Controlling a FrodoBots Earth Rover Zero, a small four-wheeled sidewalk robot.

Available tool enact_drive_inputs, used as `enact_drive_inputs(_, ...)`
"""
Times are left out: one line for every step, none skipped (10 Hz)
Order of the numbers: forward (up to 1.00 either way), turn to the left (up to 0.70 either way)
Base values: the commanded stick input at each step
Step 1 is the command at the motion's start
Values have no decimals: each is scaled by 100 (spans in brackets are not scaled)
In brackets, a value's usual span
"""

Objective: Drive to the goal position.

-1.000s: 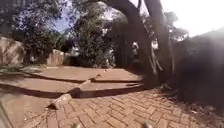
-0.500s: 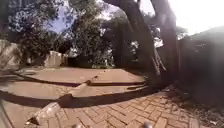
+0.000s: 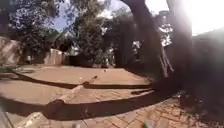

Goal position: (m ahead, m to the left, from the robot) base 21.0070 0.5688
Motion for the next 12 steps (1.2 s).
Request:
enact_drive_inputs(70,0)
enact_drive_inputs(70,0)
enact_drive_inputs(70,0)
enact_drive_inputs(70,0)
enact_drive_inputs(70,0)
enact_drive_inputs(70,0)
enact_drive_inputs(70,0)
enact_drive_inputs(70,0)
enact_drive_inputs(70,0)
enact_drive_inputs(70,0)
enact_drive_inputs(70,-6)
enact_drive_inputs(70,-31)
